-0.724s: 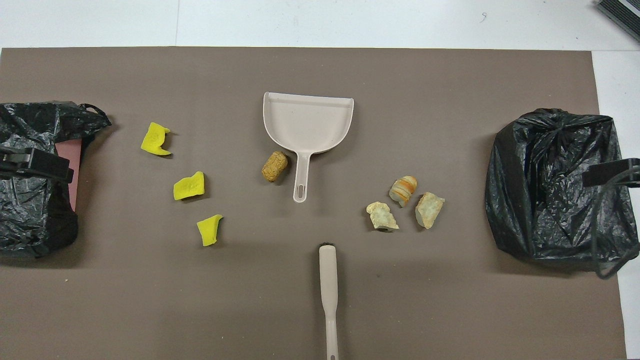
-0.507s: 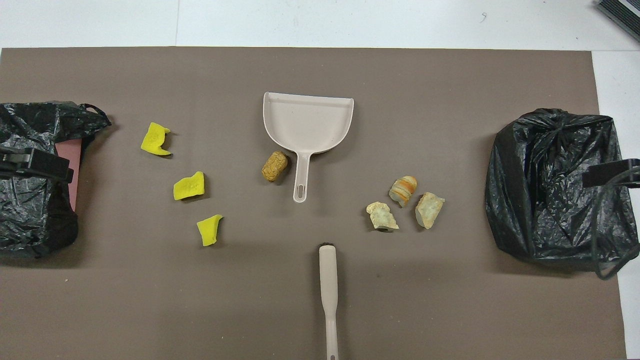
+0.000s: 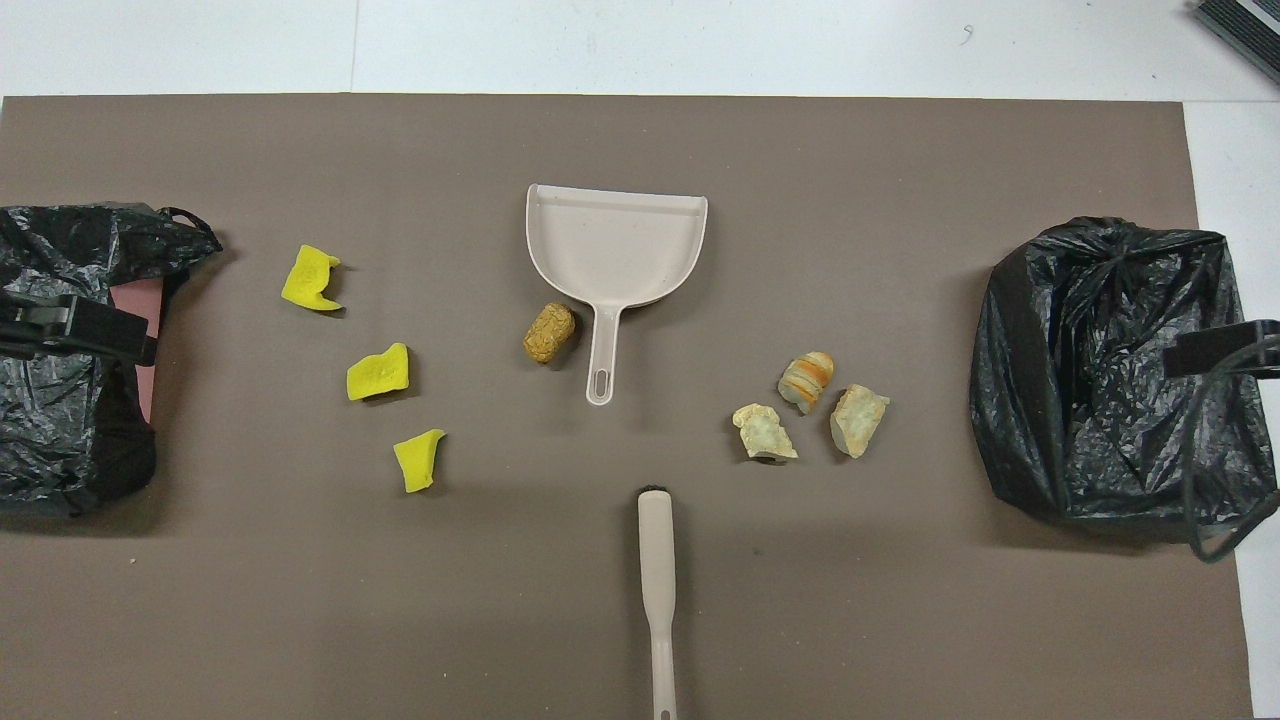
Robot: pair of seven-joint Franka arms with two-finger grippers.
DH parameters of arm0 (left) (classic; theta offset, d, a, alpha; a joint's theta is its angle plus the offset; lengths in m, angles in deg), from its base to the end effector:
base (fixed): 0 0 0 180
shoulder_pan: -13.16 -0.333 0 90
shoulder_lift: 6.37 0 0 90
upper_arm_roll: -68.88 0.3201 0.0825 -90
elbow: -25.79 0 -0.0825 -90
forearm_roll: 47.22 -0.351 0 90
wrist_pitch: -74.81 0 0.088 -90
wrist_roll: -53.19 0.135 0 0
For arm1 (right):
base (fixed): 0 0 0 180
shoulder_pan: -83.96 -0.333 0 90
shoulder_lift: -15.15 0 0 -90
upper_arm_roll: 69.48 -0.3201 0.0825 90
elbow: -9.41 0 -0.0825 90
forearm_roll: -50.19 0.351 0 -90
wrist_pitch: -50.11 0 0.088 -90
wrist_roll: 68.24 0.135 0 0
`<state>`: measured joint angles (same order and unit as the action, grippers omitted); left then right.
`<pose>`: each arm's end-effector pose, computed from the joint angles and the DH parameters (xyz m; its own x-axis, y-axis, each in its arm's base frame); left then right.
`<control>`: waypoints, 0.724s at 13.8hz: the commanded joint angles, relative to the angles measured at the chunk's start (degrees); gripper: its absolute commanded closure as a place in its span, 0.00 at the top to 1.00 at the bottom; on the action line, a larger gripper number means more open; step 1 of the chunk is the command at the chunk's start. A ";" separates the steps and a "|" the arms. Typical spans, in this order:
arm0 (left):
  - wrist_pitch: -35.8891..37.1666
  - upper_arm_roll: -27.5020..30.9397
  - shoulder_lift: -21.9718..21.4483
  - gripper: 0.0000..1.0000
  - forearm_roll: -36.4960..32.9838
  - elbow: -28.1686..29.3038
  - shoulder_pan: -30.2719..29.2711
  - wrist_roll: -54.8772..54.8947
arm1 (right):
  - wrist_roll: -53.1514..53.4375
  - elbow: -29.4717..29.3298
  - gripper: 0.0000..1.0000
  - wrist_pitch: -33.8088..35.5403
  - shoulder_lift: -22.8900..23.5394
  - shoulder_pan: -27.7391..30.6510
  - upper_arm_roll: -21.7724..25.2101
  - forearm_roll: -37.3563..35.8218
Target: Sweep and dump trash in bin
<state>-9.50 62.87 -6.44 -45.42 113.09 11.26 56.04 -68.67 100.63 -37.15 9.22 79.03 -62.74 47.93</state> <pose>0.5081 -0.0411 0.6133 0.9910 -0.1241 -0.0493 -0.1226 -0.9919 0.0337 0.4843 -0.0242 0.6387 0.9991 -0.0257 0.0335 -0.0267 -0.9993 0.0274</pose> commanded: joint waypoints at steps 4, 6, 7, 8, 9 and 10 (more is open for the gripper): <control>-6.12 -0.49 -1.42 1.00 1.00 7.78 7.69 -6.70 | -0.89 0.80 1.00 0.16 -0.84 0.53 0.02 1.04; -8.57 -0.49 -1.95 1.00 2.85 11.38 10.85 -9.34 | -1.24 0.80 1.00 0.68 -0.93 0.88 0.02 0.86; -10.59 -0.49 -3.00 1.00 3.29 13.74 12.17 -10.48 | -1.24 0.80 1.00 0.86 -1.02 0.88 0.02 0.86; -12.61 -0.58 -4.23 1.00 3.81 16.64 13.84 -12.67 | -1.24 0.80 1.00 0.95 -1.02 0.88 0.02 0.86; -15.16 -0.58 -5.28 1.00 3.99 19.45 16.12 -15.13 | -1.32 0.80 1.00 1.73 -1.19 0.88 -0.07 0.86; -17.44 -0.58 -5.99 1.00 4.00 21.48 17.97 -17.59 | -1.41 0.89 1.00 1.48 -1.19 0.71 -0.07 1.03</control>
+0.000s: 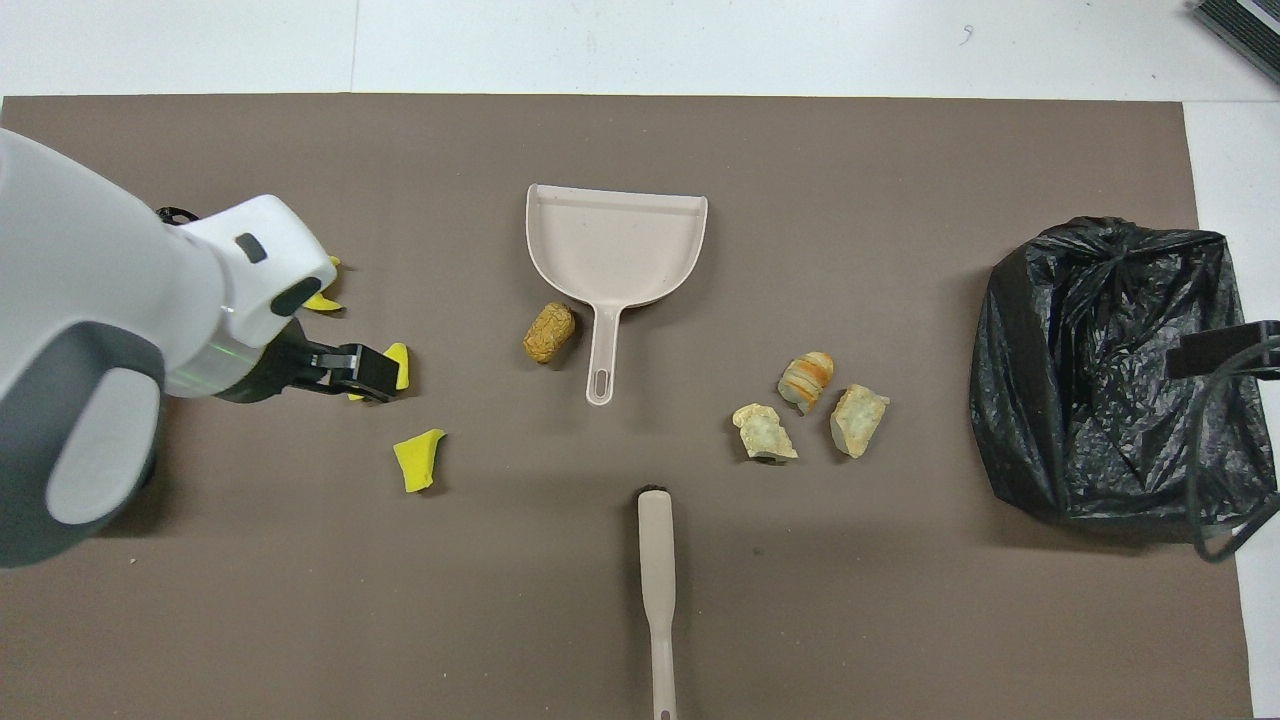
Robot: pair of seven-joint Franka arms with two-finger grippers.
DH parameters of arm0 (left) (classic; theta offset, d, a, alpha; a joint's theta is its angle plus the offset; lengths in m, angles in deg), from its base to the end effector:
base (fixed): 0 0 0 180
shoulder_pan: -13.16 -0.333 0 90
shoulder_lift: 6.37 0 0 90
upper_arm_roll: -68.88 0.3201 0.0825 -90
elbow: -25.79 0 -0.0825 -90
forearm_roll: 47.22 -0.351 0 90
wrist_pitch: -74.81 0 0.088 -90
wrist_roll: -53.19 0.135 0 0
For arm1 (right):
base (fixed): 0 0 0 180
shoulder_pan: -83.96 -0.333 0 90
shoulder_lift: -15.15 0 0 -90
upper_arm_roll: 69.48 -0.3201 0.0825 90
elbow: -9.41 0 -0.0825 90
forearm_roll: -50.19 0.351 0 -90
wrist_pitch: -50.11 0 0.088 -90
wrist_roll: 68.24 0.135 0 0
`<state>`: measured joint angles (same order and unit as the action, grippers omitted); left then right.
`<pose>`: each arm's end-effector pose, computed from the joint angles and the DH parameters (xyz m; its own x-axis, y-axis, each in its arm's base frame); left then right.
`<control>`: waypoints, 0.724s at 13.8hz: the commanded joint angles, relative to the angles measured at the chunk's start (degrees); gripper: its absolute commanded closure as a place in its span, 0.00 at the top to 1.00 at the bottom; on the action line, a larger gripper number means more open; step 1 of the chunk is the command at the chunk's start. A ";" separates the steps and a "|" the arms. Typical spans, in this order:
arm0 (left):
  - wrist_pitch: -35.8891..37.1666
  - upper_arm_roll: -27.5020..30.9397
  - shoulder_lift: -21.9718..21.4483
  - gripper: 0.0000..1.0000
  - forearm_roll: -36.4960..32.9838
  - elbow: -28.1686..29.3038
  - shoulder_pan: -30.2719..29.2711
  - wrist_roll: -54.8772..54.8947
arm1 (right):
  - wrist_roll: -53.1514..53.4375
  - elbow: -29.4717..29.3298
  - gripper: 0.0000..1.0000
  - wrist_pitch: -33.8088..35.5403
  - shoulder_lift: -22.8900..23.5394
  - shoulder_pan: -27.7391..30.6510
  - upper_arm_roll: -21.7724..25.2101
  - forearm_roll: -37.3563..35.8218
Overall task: Sweep and dump trash in bin
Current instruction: 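Reach the left gripper to the beige brush handle and grasp it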
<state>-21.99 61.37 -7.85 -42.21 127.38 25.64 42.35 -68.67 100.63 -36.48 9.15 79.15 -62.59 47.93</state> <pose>0.4795 -0.1866 0.5352 0.9863 -0.1483 -0.0729 -0.1433 -0.9872 0.0702 0.4823 -0.0266 0.6382 0.9993 -0.0308 0.0230 -0.0314 -0.9991 0.0269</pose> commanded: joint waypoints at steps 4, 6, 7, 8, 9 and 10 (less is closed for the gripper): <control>-7.86 0.92 -4.23 1.00 1.14 12.03 11.66 -9.97 | -1.59 4.04 1.00 0.98 -2.70 0.76 -0.21 1.21; -12.87 0.92 -4.40 1.00 1.40 15.90 15.28 -13.58 | -2.20 5.54 1.00 0.55 -2.71 0.67 -0.30 1.29; -13.67 0.92 -4.23 1.00 1.40 17.14 17.64 -15.77 | -3.16 6.24 1.00 0.28 -2.62 0.76 -0.30 1.38; -15.59 0.92 -3.45 1.00 1.66 18.37 19.75 -18.14 | -4.21 6.86 1.00 -0.07 -2.62 0.67 -0.30 1.38; -18.40 0.92 -2.74 1.00 1.75 20.21 22.38 -20.26 | -5.01 7.47 1.00 -0.59 -2.62 0.67 -0.30 1.38; -21.21 0.92 -2.74 1.00 1.75 22.57 24.58 -21.76 | -5.89 8.44 1.00 -1.29 -2.62 0.67 -0.30 1.38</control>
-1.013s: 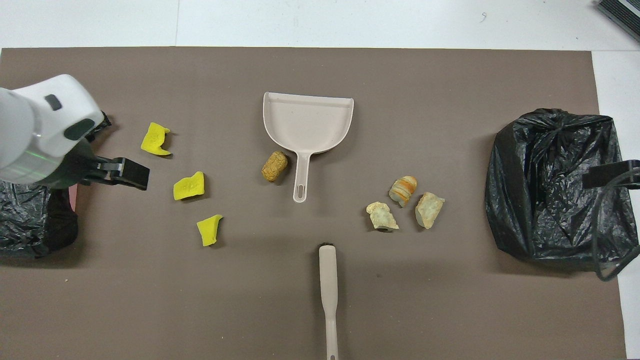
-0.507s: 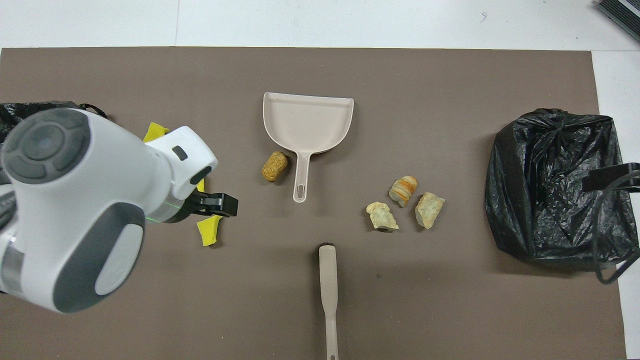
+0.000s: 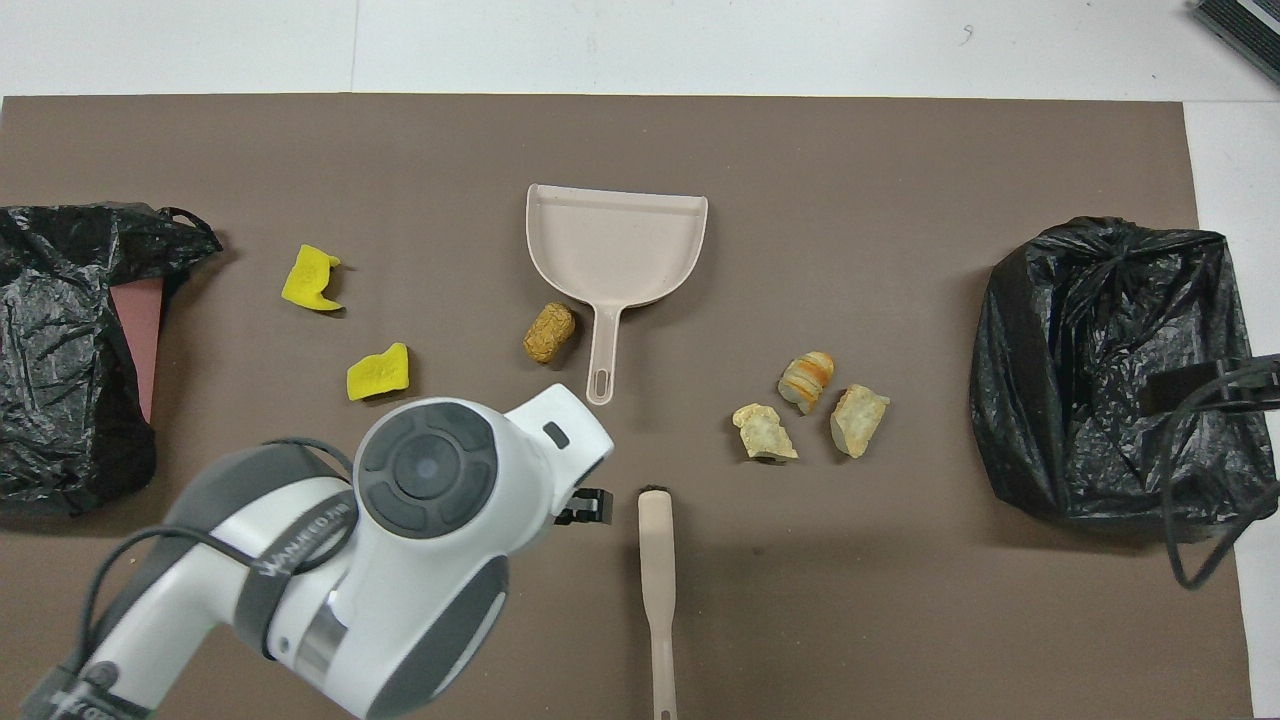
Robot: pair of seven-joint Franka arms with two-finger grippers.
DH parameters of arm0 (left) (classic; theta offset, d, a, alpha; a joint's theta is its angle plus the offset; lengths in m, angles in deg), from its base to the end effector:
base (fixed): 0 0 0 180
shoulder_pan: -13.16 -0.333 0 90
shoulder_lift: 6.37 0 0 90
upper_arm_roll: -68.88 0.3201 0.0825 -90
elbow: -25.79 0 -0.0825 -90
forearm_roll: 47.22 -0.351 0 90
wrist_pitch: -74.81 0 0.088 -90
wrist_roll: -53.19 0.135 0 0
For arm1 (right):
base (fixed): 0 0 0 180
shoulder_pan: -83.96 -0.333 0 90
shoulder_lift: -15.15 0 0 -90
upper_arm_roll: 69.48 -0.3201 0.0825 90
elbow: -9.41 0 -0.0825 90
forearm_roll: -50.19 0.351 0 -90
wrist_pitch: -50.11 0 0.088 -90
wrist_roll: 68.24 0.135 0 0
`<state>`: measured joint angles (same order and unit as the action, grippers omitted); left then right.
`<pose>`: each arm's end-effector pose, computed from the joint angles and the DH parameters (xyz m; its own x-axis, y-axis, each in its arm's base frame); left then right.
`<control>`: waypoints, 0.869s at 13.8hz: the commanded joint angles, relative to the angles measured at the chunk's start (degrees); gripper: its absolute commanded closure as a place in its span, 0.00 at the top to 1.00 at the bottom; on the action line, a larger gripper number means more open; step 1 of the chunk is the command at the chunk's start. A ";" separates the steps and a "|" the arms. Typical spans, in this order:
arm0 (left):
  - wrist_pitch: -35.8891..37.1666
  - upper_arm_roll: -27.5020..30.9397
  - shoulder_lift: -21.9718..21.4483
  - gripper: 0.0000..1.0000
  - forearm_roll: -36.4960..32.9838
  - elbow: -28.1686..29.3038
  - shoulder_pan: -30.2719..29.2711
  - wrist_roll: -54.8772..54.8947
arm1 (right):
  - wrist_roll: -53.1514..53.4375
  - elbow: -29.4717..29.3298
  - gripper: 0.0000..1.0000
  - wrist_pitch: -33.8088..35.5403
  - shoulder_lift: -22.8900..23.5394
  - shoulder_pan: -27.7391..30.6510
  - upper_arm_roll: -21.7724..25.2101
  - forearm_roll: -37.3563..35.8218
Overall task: Sweep and dump trash in bin
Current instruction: 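Reach the left gripper to the beige brush handle and grasp it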
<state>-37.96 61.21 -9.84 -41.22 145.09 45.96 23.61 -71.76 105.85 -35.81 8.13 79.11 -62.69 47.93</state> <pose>0.3706 -0.3295 0.4394 0.9849 -0.1475 -0.0907 -0.1436 -0.9885 0.0474 0.4722 -0.0251 0.6063 0.9976 0.0266 -0.0633 0.0280 -0.9994 0.0211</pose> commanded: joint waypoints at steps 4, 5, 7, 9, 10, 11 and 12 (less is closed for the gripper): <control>-13.16 1.08 -0.31 1.00 3.66 11.47 12.35 -10.31 | -3.77 5.42 1.00 -3.02 -1.86 0.98 -0.11 1.38; -13.69 1.00 -0.14 1.00 4.19 11.74 13.24 -11.72 | -3.77 5.69 1.00 -3.10 -1.86 0.98 -0.11 1.38; -14.22 0.99 0.91 1.00 4.98 12.00 17.53 -14.18 | -3.86 5.78 1.00 -3.19 -1.86 0.98 -0.11 1.38; -15.19 0.91 1.88 1.00 5.07 11.83 18.35 -15.68 | -5.08 5.96 1.00 -3.11 -1.86 1.06 -0.03 1.38; -15.28 0.91 2.15 1.00 5.51 11.65 19.39 -16.56 | -5.79 6.13 1.00 -3.11 -1.77 1.15 0.06 1.38; -15.37 0.91 2.32 1.00 6.47 11.65 19.84 -17.17 | -6.40 6.39 1.00 -3.19 -1.86 1.50 0.24 1.38; -15.37 0.91 2.93 0.92 6.74 11.56 20.36 -17.79 | -6.84 6.48 1.00 -3.19 -1.86 1.77 0.24 1.38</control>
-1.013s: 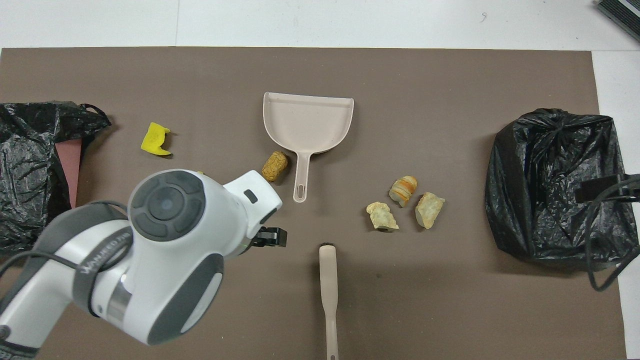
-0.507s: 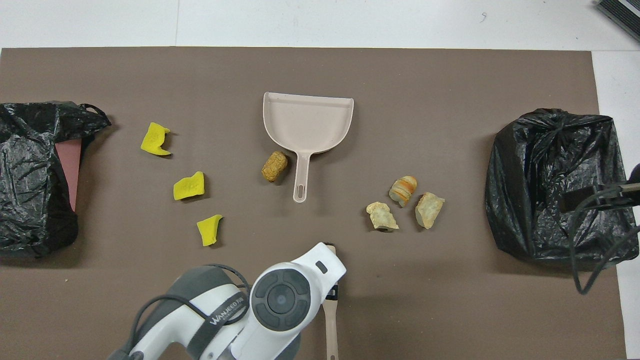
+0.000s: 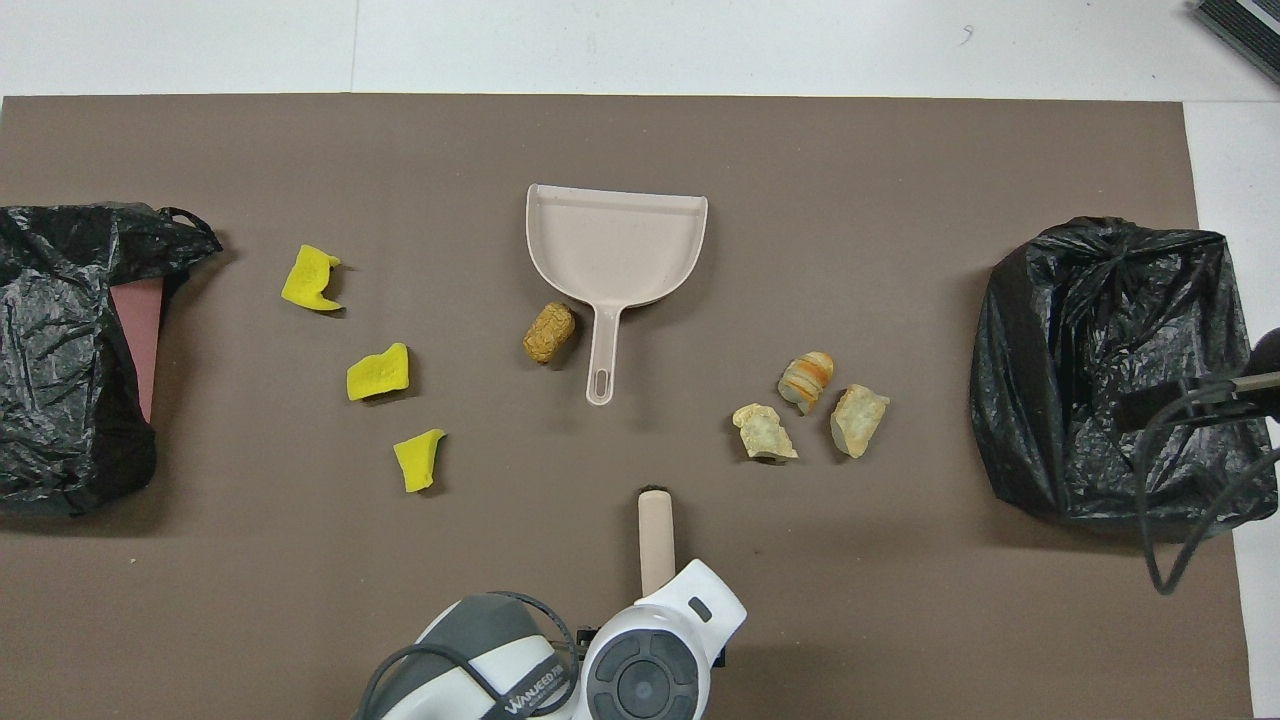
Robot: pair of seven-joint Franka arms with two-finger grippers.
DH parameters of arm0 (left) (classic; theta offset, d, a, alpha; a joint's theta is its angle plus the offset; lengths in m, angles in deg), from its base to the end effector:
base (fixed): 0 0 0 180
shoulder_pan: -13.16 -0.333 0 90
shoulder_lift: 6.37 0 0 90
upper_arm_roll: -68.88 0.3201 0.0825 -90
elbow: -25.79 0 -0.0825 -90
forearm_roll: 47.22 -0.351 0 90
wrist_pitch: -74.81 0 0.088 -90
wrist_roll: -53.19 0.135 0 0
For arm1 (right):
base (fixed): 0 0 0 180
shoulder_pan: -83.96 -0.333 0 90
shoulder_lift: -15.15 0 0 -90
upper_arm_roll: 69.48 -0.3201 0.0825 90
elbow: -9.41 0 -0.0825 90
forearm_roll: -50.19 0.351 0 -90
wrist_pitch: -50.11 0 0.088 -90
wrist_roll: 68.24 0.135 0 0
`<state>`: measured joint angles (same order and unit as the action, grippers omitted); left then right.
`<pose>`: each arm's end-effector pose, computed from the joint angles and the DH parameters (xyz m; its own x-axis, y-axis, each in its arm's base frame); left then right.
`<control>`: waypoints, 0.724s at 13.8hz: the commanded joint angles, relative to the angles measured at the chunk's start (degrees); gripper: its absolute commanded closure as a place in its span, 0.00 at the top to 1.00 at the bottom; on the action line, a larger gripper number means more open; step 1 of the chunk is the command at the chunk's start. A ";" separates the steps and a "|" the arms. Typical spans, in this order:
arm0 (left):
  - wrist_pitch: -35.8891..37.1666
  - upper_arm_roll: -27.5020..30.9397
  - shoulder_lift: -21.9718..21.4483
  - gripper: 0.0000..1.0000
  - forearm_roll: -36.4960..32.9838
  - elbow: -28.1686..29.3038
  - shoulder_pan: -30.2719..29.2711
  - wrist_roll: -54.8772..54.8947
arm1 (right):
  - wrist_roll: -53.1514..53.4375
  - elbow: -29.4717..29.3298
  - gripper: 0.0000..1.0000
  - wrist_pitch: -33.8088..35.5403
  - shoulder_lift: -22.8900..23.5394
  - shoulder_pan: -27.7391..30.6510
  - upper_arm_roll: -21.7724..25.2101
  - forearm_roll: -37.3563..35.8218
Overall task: Sweep and dump trash in bin
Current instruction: 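Reach the left gripper to the beige brush handle and grasp it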
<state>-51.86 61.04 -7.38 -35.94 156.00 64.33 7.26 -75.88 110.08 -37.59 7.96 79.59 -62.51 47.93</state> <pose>0.2396 -0.4202 0.3586 0.9834 -0.1103 -0.1440 -0.1017 -0.9926 0.0657 0.4705 -0.0301 0.5783 0.9906 0.0890 -0.1039 0.0905 -0.9958 0.0105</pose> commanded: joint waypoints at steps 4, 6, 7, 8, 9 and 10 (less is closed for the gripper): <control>-2.44 1.07 2.06 0.62 1.72 0.30 2.71 -2.06 | -2.73 2.42 1.00 -1.41 -1.86 1.29 0.06 1.38; -2.44 1.07 2.23 0.47 3.38 0.39 2.79 -2.15 | -2.73 2.42 1.00 -1.41 -1.86 1.29 0.06 1.38; -2.44 1.07 2.41 0.47 3.39 0.39 2.88 -2.41 | -2.73 2.42 1.00 -1.41 -1.77 1.29 0.06 1.38; -2.44 1.07 2.67 0.33 3.39 0.31 2.88 -3.02 | -2.73 2.42 1.00 -1.41 -1.86 1.29 0.06 1.29; -2.44 1.07 2.76 0.18 3.39 0.30 2.80 -3.03 | -2.73 2.42 1.00 -1.41 -1.77 1.29 0.06 1.29; -2.44 1.07 2.68 0.05 3.39 0.30 2.80 -3.03 | -2.73 2.42 1.00 -1.41 -1.77 1.29 0.06 1.29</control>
<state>-53.34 61.09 -4.69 -33.52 155.99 65.60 5.12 -76.85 110.61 -37.60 7.68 80.25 -62.35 47.93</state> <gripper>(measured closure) 0.612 0.000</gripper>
